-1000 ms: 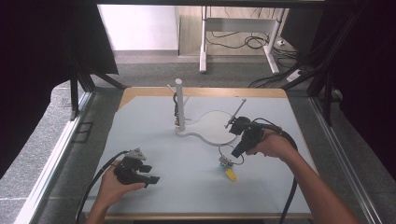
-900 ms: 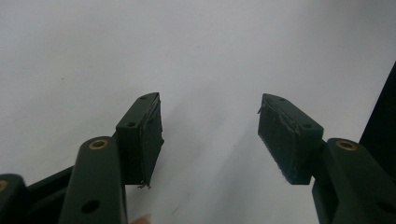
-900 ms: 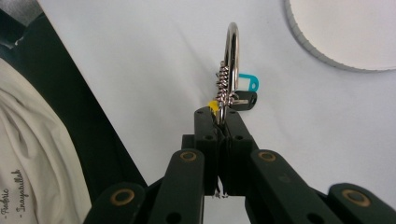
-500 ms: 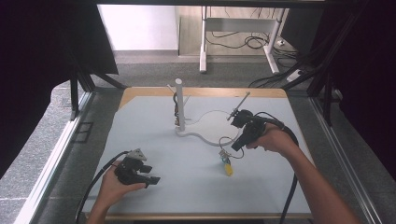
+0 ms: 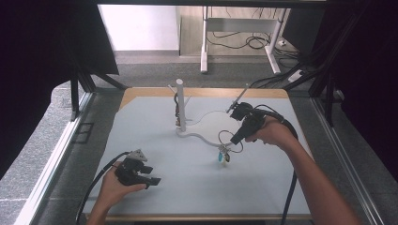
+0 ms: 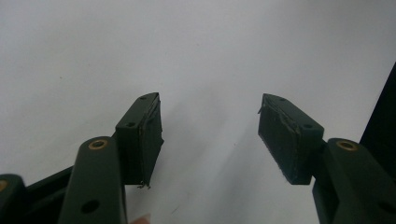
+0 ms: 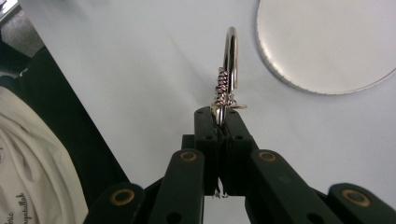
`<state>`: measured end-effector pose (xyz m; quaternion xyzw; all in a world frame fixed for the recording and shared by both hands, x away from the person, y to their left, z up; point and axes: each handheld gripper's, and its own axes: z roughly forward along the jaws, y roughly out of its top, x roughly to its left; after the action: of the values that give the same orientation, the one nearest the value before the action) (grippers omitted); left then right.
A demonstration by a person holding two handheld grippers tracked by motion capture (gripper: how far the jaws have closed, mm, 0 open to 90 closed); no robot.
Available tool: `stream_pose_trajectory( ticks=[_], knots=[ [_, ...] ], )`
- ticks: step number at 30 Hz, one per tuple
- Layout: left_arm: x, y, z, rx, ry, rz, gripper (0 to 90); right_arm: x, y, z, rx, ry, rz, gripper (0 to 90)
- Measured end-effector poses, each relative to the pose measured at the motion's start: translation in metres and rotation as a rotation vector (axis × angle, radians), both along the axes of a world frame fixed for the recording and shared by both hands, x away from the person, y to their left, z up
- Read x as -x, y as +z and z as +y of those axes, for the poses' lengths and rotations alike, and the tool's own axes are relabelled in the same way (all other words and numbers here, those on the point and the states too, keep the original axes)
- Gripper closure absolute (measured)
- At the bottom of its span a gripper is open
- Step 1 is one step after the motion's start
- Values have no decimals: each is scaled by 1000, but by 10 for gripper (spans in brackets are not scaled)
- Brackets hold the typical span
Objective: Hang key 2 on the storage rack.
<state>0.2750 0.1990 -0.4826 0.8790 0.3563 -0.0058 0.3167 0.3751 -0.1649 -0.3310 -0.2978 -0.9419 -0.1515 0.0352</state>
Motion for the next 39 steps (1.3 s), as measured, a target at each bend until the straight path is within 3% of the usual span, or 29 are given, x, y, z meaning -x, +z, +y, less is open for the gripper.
stream_pose_trajectory(
  ticks=[26, 39],
  knots=[
    [1, 1, 2, 0, -6, -4, 398, -30, 25, 13, -16, -50, -40, 871],
    [1, 1, 2, 2, -5, -2, 396, -42, 31, 23, -19, -83, -66, 871]
  ],
)
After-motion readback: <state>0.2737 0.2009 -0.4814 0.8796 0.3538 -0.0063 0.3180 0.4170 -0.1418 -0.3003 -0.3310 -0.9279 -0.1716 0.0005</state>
